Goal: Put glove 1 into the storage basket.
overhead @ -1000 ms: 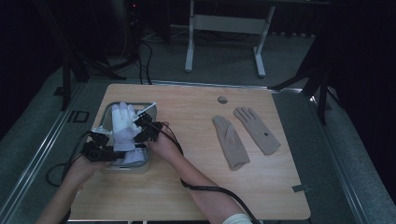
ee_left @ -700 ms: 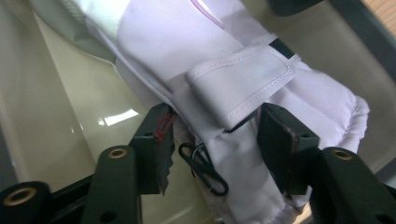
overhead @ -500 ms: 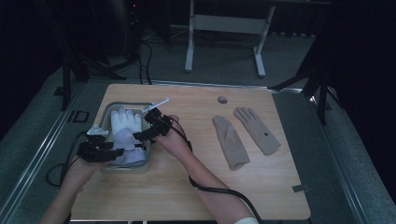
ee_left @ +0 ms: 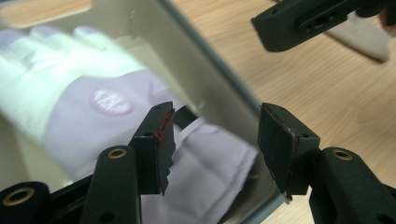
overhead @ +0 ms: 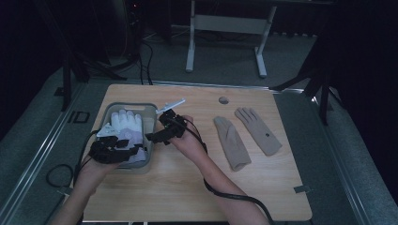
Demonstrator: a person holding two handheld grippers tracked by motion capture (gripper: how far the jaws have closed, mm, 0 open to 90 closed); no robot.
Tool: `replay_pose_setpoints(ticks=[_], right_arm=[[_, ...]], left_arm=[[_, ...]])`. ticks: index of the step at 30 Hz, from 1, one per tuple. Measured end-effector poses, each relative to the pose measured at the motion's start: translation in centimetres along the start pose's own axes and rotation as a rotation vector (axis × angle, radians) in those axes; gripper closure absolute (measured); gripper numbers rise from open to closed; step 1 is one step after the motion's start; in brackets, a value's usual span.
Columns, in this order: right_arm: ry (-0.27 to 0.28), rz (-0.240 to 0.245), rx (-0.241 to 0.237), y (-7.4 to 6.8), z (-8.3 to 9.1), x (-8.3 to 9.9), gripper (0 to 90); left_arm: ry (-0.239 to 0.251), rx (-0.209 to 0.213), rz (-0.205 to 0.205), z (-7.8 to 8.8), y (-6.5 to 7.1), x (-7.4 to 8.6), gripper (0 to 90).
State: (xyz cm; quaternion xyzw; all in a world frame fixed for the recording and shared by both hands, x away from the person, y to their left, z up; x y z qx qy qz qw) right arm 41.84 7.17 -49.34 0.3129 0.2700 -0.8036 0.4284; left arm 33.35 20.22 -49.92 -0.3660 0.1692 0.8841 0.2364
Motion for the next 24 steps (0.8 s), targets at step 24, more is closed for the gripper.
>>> replay_pose_setpoints(ticks=[24], right_arm=[[0.065,-0.035,0.061,5.1,7.3,5.4,14.0]], left_arm=[[0.089,0.179,-0.099,-3.8,8.1,-1.5,45.4]])
Point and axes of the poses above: each handheld gripper's, and its own axes: z roughly backward along the jaws, x roughly out of its underside, y roughly to its right, the point moved 7 cm from there along -z, roughly forward along the jaws
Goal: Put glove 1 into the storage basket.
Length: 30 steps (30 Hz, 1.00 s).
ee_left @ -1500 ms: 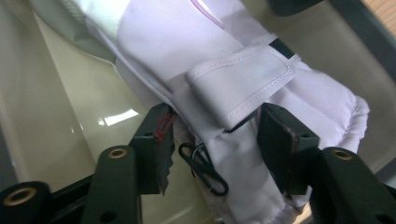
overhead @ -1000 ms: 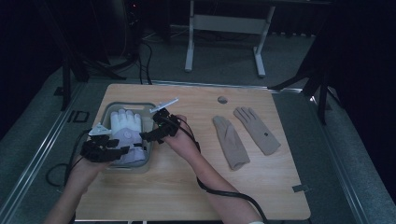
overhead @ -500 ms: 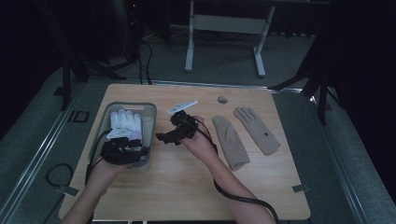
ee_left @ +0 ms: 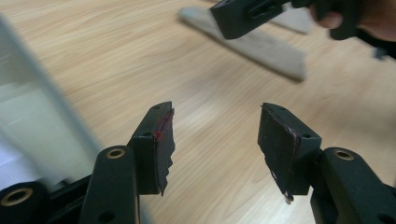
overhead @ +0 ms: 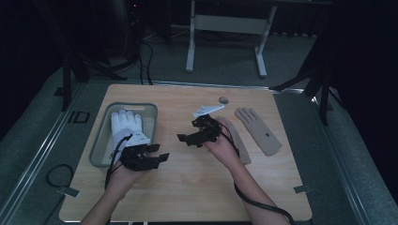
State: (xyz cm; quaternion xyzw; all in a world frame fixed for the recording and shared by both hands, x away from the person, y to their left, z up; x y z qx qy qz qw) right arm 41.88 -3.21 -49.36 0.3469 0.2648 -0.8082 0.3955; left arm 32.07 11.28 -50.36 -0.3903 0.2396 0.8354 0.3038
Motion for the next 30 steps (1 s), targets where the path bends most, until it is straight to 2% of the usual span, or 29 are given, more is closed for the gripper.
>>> replay_pose_setpoints(ticks=[5,6,7,8,9,11,12,15,21,25,30], right_arm=[[-0.01,0.007,0.029,0.8,1.0,1.4,13.9],[-0.01,0.007,0.029,0.8,1.0,1.4,13.9],[-0.011,0.003,0.027,1.0,1.2,1.6,13.9],[-0.01,-0.011,0.027,1.4,1.6,2.2,14.2],[-0.006,-0.015,0.025,1.6,1.8,2.4,14.2],[-0.011,-0.009,0.029,1.9,2.0,3.0,14.2],[-0.016,-0.008,0.034,2.0,2.2,3.2,14.1],[-0.015,-0.016,0.038,2.4,2.6,3.9,14.1],[-0.008,-0.035,0.044,3.3,3.4,5.2,14.1],[0.001,-0.045,0.055,4.2,4.0,6.3,14.2],[0.012,-0.056,0.074,5.5,4.7,7.4,13.9]], left_arm=[[-0.023,0.047,-0.022,-1.4,1.3,0.2,31.9],[-0.023,0.047,-0.022,-1.4,1.3,0.2,27.2],[-0.023,0.047,-0.022,-1.4,1.3,0.2,27.2],[-0.016,0.035,-0.022,-2.4,1.8,0.3,17.3],[-0.009,0.041,-0.033,-2.7,2.0,0.4,12.9],[0.021,0.041,-0.048,-3.3,2.3,0.6,11.6],[0.021,0.041,-0.048,-3.3,2.3,0.6,11.6],[0.033,0.046,-0.081,-4.5,3.2,1.1,11.6],[0.062,0.085,-0.079,-5.6,4.0,1.9,11.7],[0.045,0.087,-0.094,-6.3,4.3,2.8,11.7],[0.042,0.09,-0.089,-6.9,4.1,3.8,11.7]])
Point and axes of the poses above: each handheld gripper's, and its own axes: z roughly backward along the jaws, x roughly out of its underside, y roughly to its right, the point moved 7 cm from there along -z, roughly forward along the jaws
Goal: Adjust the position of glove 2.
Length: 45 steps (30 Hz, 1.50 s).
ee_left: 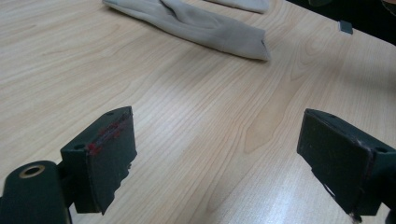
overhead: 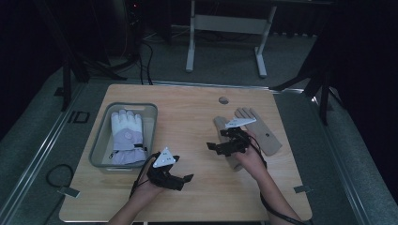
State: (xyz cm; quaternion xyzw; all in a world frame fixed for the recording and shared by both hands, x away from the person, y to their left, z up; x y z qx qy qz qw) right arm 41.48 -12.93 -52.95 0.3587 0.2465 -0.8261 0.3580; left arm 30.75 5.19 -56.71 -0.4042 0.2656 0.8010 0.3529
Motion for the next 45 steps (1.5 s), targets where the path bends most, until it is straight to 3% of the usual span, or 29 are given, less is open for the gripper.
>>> replay_pose_setpoints(ticks=[2,4,8,11,13,14,17,24,30,32,35,37,39,45], right_arm=[[0.005,0.015,0.032,0.6,0.2,0.3,13.7],[-0.008,0.025,0.028,1.0,0.3,0.8,10.7],[-0.002,0.032,0.068,2.3,0.6,1.5,14.0],[-0.019,0.046,0.091,3.6,0.8,1.9,22.8],[-0.025,0.054,0.101,4.1,0.8,2.1,22.8],[-0.041,0.06,0.111,5.1,0.9,2.5,36.4],[-0.06,0.056,0.127,6.5,0.8,3.1,44.5],[-0.093,0.043,0.153,8.9,-0.1,4.2,47.2],[-0.129,0.038,0.147,9.4,-1.3,4.9,46.8],[-0.15,0.074,0.153,9.3,-2.1,5.7,47.4],[-0.154,0.074,0.171,9.2,-2.1,5.6,53.8],[-0.161,0.077,0.172,8.8,-2.1,5.6,63.4],[-0.158,0.057,0.181,8.5,-2.1,5.6,75.0],[-0.14,-0.07,0.217,7.3,-2.1,5.2,79.6]], left_arm=[[0.001,-0.006,-0.005,-0.1,0.0,0.3,11.7],[-0.001,-0.006,-0.001,-0.1,-0.1,0.5,11.7],[0.007,0.001,0.009,0.0,-0.2,0.8,11.7],[0.003,0.001,-0.001,-0.1,-0.1,1.1,11.7],[0.003,0.001,-0.001,-0.1,-0.1,1.1,11.7],[0.001,0.002,-0.016,-0.2,0.1,1.2,11.7],[0.004,0.008,-0.029,-0.3,0.2,1.2,11.7],[0.003,0.012,-0.024,-0.3,0.1,1.3,11.7],[0.003,0.014,-0.025,-0.3,0.1,1.3,11.7],[0.003,0.015,-0.027,-0.3,0.1,1.4,11.7],[0.0,0.014,-0.027,-0.4,0.1,1.5,11.7],[-0.001,0.013,-0.027,-0.4,0.1,1.5,11.7],[0.003,0.012,-0.029,-0.3,0.1,1.4,11.7],[0.007,0.008,-0.028,-0.2,0.1,1.3,11.7]])
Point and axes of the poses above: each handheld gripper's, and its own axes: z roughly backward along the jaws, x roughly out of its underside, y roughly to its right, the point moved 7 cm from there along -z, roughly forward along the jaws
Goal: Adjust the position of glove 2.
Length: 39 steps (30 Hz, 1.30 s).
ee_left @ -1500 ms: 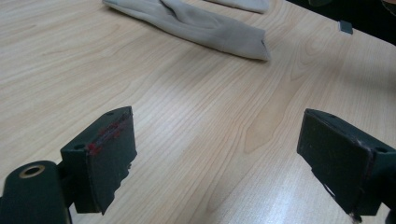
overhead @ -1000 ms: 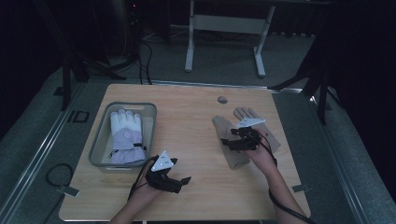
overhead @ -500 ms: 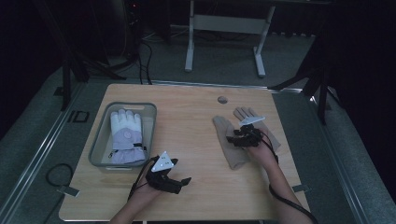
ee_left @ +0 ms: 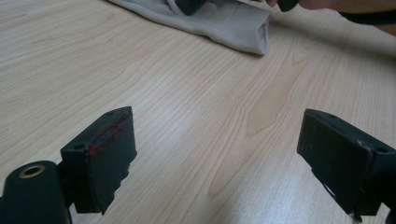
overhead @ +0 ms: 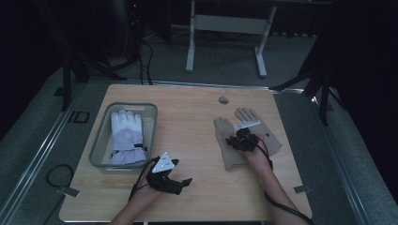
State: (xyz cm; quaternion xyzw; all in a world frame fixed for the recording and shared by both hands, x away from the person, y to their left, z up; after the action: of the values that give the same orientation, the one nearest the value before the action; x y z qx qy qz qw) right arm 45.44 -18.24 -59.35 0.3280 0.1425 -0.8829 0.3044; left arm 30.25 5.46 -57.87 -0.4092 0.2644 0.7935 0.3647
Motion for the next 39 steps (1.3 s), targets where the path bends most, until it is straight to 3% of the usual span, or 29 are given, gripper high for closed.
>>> replay_pose_setpoints(ticks=[4,8,10,12,14,18,22,23,27,32,39], right_arm=[[0.029,-0.083,0.021,-1.6,0.8,-0.6,80.0],[0.058,-0.133,0.018,-3.8,1.7,-1.3,80.0],[0.066,-0.139,0.017,-4.2,1.9,-1.4,80.0],[0.103,-0.164,0.066,-5.7,2.9,-1.9,79.9],[0.127,-0.197,0.086,-6.4,3.2,-1.8,79.8],[0.109,-0.227,0.096,-7.2,2.6,-0.5,79.5],[0.086,-0.227,0.072,-7.4,1.6,0.4,78.3],[0.068,-0.235,0.051,-7.5,1.0,0.9,69.9],[0.053,-0.216,0.038,-7.6,0.3,1.5,61.5],[0.066,-0.204,0.014,-7.7,1.1,1.2,55.0],[0.105,-0.128,-0.015,-7.3,3.0,0.6,50.6]], left_arm=[[0.007,-0.002,-0.001,0.1,0.0,-0.1,11.7],[0.015,-0.002,0.0,0.2,0.0,-0.2,11.7],[0.017,-0.003,0.001,0.2,0.0,-0.2,11.7],[0.018,-0.006,-0.002,0.2,0.0,-0.2,11.7],[0.015,-0.007,-0.004,0.3,0.1,-0.1,11.7],[0.014,-0.007,-0.009,0.2,0.2,0.0,11.7],[0.018,-0.004,-0.01,0.2,0.2,0.0,11.7],[0.014,-0.002,-0.011,0.2,0.2,0.1,11.7],[0.007,-0.003,-0.01,0.0,0.2,0.3,11.7],[0.003,-0.001,-0.01,-0.1,0.2,0.4,11.7],[0.001,-0.001,-0.021,-0.1,0.4,0.4,11.7]])
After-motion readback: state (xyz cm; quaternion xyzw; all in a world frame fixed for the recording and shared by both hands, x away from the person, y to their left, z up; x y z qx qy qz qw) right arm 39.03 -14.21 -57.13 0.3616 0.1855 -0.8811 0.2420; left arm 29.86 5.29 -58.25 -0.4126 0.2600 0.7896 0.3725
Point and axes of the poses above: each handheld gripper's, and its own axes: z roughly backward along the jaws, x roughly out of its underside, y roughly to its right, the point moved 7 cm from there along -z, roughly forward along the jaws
